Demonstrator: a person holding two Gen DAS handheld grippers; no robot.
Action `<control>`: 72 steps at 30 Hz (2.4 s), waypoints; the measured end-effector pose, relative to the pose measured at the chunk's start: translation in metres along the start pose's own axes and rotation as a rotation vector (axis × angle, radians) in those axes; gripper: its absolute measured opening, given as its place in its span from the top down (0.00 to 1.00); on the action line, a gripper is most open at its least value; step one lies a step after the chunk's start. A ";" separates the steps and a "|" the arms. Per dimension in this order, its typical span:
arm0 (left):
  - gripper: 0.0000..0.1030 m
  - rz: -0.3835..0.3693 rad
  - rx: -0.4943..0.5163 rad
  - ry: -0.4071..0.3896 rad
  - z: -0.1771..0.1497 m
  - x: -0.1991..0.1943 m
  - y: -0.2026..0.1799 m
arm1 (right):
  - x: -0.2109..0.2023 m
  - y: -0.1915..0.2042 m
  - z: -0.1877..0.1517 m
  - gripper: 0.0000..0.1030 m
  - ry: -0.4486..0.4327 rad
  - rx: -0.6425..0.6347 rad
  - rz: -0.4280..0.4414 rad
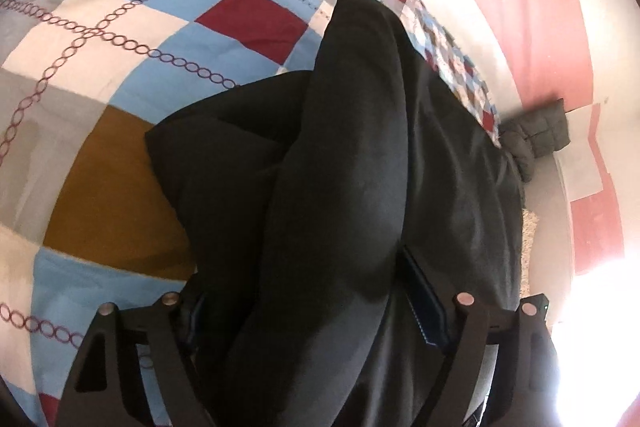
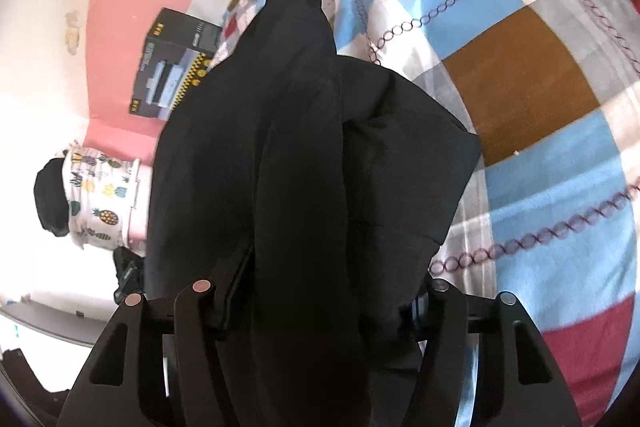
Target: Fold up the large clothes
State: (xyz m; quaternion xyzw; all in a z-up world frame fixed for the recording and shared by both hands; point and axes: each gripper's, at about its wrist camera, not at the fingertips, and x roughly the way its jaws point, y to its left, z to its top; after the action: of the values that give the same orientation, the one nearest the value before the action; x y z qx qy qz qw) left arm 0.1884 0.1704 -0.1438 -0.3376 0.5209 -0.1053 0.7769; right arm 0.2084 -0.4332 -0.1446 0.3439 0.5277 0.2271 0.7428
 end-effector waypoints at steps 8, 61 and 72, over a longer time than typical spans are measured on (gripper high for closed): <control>0.53 0.113 0.082 -0.045 -0.006 -0.010 -0.032 | -0.006 0.022 0.000 0.55 -0.025 -0.028 -0.083; 0.67 0.089 0.223 -0.298 0.198 -0.056 -0.075 | 0.069 0.175 0.154 0.65 -0.151 -0.256 -0.065; 0.43 0.150 0.129 -0.249 0.228 0.022 -0.003 | 0.127 0.103 0.185 0.41 -0.085 -0.087 -0.063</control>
State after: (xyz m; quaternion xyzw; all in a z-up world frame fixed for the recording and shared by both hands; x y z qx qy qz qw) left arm 0.3991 0.2519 -0.1058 -0.2578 0.4367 -0.0376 0.8611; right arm 0.4283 -0.3261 -0.1085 0.3035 0.4960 0.2116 0.7855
